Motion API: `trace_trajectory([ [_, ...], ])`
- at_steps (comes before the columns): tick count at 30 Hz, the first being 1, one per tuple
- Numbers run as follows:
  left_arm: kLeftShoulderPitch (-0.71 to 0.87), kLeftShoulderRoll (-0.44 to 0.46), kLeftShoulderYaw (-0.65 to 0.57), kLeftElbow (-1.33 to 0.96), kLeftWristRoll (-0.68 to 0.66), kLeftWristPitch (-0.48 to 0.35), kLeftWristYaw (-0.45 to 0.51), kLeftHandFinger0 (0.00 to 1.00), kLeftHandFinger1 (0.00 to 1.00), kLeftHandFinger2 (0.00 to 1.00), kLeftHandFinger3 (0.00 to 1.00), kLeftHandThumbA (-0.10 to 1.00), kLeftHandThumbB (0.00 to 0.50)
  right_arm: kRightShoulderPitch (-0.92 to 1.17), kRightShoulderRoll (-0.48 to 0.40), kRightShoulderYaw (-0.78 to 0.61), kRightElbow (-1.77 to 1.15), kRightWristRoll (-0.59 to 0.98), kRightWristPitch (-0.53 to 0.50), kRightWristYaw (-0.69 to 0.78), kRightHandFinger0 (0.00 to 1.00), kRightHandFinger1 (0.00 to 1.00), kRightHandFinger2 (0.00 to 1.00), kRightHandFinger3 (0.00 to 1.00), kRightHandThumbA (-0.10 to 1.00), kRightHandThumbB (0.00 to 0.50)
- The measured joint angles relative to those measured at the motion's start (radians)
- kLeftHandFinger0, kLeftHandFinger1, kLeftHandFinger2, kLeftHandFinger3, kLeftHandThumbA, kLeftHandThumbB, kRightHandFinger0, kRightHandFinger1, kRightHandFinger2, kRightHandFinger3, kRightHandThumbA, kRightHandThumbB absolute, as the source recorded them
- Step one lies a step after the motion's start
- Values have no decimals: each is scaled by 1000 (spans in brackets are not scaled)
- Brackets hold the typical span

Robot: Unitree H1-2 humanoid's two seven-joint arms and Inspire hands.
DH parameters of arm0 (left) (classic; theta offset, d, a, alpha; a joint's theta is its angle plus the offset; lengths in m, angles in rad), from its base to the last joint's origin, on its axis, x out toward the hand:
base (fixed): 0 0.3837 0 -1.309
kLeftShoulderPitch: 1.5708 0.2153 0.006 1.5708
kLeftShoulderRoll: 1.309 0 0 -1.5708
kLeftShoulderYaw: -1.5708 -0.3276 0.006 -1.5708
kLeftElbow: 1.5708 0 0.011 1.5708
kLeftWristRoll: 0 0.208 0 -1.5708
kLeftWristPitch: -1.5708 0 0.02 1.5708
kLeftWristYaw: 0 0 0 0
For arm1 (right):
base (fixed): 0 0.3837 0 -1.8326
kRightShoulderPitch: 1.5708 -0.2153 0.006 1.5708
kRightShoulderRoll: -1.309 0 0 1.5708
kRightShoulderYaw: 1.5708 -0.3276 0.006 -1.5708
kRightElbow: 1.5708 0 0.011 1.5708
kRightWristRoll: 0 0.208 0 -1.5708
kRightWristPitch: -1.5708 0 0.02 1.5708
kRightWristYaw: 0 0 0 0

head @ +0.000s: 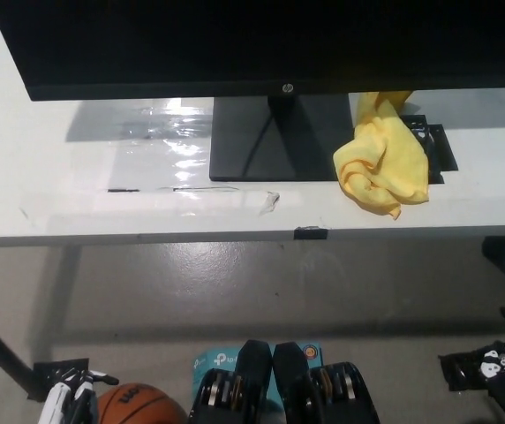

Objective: The robot uses its right hand to pick up the cloth kept in the middle of the desk and use it to wipe the monitor in the middle of the desk by swiping its screen twice

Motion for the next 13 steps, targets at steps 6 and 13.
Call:
trace_trajectory([
  [6, -10, 1, 8, -5, -3, 2, 0, 0, 0, 0, 0, 773, 500, -21, -27, 15, 12, 22, 21, -20, 94, 167, 407, 820, -100, 119],
  [13, -14, 2, 14, -3, -3, 1, 0, 0, 0, 0, 0, 789, 500, -25, -43, 53, 11, 29, 30, -37, 101, 165, 407, 758, -100, 125],
])
